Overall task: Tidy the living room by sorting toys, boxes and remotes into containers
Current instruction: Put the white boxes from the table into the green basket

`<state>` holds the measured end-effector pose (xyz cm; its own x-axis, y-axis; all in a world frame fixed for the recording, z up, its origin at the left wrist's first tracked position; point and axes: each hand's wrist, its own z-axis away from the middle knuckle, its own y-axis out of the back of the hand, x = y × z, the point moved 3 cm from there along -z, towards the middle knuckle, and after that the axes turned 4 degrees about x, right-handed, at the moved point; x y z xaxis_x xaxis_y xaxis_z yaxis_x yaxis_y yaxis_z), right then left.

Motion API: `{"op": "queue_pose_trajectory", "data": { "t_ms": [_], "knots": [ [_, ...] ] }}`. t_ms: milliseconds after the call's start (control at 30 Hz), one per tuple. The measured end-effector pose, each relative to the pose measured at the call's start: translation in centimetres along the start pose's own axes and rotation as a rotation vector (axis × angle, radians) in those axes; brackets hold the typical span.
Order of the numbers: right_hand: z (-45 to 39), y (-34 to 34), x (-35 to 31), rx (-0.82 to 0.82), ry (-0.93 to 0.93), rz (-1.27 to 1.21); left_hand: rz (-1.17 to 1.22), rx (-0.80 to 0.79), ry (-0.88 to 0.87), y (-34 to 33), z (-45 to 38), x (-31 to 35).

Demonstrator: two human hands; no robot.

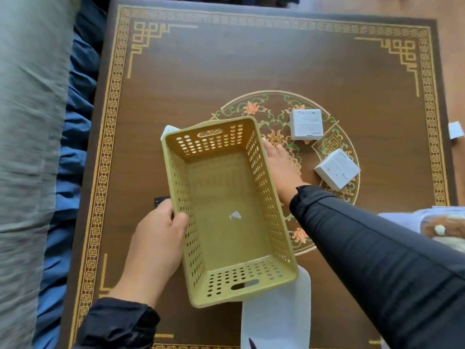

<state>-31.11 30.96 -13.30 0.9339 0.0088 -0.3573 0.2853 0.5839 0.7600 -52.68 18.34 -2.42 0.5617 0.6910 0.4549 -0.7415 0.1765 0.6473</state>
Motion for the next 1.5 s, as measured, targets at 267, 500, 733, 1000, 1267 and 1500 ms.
{"op": "queue_pose_trajectory", "data": {
  "t_ms": [267, 500, 733, 1000, 1267, 1500],
  "knots": [
    [0.5, -0.5, 0.6, 0.097, -0.015, -0.161, -0.009, 0.001, -0.015, -0.8, -1.1, 0.3],
    [3.3, 0.2, 2.9, 0.306, -0.219, -0.322, -0.047, -0.011, -0.021, -0.9, -0.5, 0.5],
    [14.4, 3.0, 0.5, 0.633, -0.144, -0.436, -0.055, -0.007, 0.005, -0.9, 1.6, 0.1],
    [19.3, 3.3, -2.3, 0.717, 0.139, -0.115, -0.123, 0.007, 0.026, -1.0, 3.0, 0.5],
    [18.6, 1.5, -2.2, 0.487, 0.254, -0.005, -0.032, -0.033, -0.001, -3.1, 3.6, 2.0],
    [17.9, 2.1, -0.5, 0.61, 0.237, -0.054, 0.022, -0.068, -0.036, -4.2, 3.1, 3.2]
  ]
}}
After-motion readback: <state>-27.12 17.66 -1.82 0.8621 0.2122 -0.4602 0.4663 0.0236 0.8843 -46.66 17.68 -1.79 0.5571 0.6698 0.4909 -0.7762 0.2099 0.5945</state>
